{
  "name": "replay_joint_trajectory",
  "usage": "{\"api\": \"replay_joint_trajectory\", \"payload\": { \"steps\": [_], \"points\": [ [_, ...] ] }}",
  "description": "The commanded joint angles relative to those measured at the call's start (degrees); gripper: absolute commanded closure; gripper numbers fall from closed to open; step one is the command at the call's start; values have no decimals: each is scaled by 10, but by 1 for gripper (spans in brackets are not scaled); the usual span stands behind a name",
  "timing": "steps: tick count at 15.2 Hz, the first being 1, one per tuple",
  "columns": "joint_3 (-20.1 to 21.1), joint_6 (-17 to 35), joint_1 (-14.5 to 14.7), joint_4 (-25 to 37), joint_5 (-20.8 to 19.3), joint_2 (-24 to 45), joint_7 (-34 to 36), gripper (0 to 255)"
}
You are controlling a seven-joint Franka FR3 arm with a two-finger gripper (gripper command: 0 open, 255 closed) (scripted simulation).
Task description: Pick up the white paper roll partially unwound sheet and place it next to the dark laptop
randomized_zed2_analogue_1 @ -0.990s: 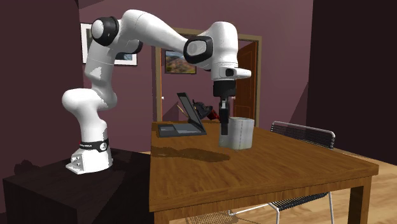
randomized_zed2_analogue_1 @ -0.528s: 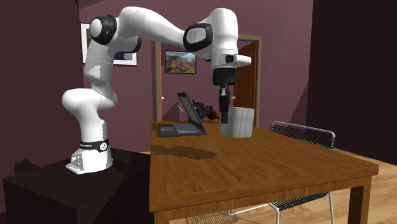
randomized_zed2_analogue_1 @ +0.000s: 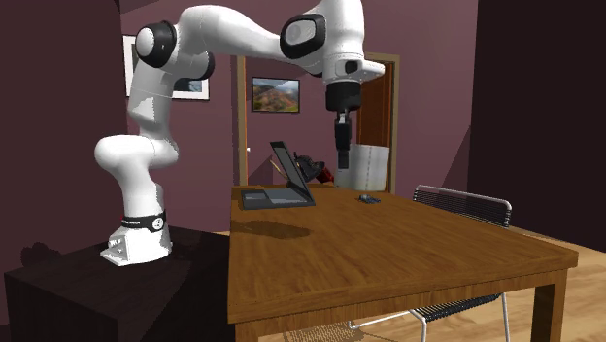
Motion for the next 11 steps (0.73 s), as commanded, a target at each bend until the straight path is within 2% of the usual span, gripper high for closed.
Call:
{"api": "replay_joint_trajectory", "payload": {
  "steps": [1, 11],
  "points": [
    [0, -14, 0, 12, 0, -2, 0, 255],
    [-1, -92, -2, 94, 0, 1, 0, 255]
  ]
}}
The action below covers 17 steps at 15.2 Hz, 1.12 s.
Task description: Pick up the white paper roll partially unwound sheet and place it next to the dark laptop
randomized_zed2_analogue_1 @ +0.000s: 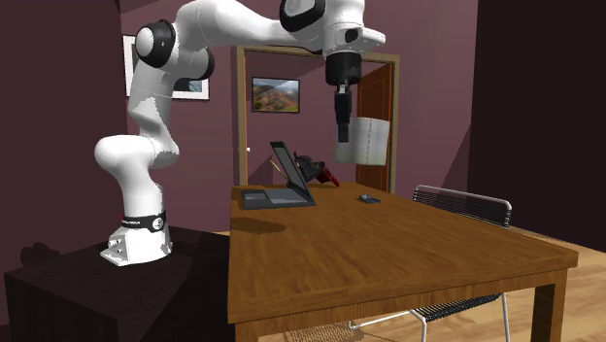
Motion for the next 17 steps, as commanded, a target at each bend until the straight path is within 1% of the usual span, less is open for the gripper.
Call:
{"api": "replay_joint_trajectory", "payload": {
  "steps": [1, 10, 17],
  "points": [
    [0, -19, 0, 22, 0, 3, 0, 255],
    [0, -99, -3, 123, 2, 24, -1, 255],
    [-1, -173, -8, 232, 6, 58, -2, 255]
  ]
}}
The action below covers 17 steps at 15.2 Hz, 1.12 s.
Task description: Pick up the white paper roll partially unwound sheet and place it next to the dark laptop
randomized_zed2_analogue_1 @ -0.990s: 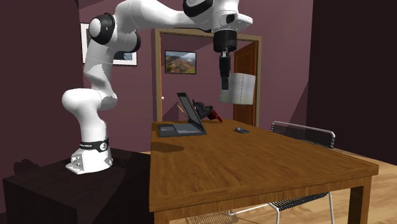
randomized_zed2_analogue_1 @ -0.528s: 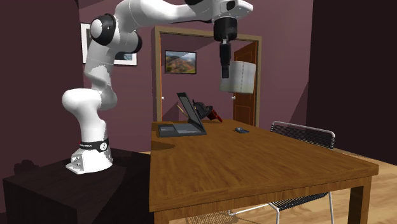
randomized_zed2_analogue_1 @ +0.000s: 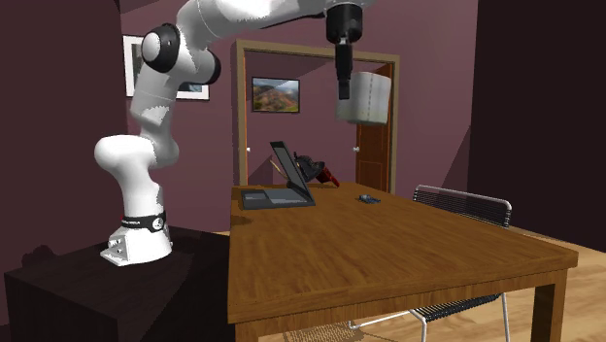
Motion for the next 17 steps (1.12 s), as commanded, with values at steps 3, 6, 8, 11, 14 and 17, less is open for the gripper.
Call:
{"api": "replay_joint_trajectory", "payload": {
  "steps": [3, 6, 8, 11, 14, 17],
  "points": [
    [0, -53, -5, 86, 4, 33, -1, 255],
    [1, -104, -11, 177, 8, 72, -1, 255],
    [1, -81, 1, 111, 3, 30, 7, 255],
    [7, -31, 32, -33, -9, -64, 35, 255],
    [18, -4, 55, -129, -18, -133, 66, 255],
    [33, 13, 75, -203, -24, -189, 99, 255]
  ]
}}
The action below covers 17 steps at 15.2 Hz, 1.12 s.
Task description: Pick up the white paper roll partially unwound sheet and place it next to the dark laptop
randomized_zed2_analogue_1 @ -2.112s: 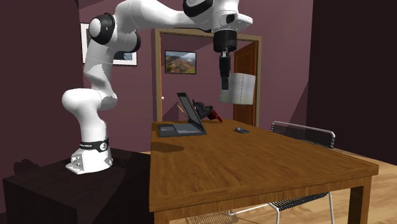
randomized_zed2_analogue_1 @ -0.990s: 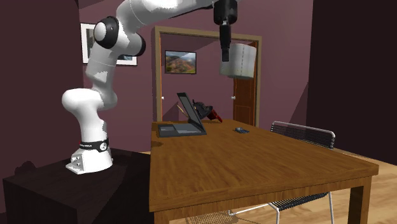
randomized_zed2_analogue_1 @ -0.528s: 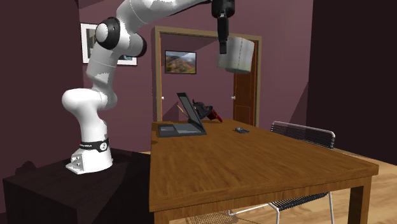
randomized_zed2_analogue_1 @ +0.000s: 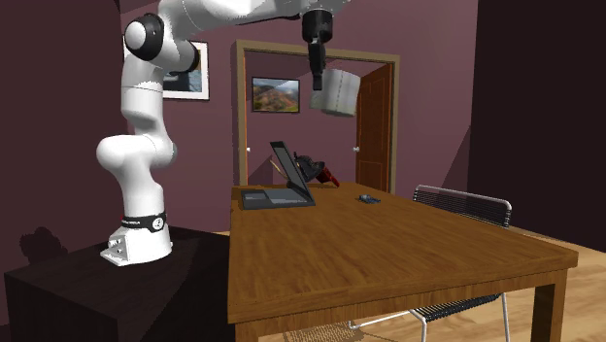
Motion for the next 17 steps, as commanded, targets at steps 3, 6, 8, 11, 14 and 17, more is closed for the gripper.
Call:
{"api": "replay_joint_trajectory", "payload": {
  "steps": [3, 6, 8, 11, 14, 17],
  "points": [
    [23, 15, 26, -83, -5, -68, 49, 255],
    [42, 21, 43, -132, -4, -110, 84, 255],
    [55, 24, 53, -160, -3, -136, 108, 255],
    [76, 25, 68, -196, 2, -169, 144, 255],
    [99, 25, 83, -225, 9, -198, 181, 255],
    [122, 23, 98, -247, 18, -223, 219, 255]
  ]
}}
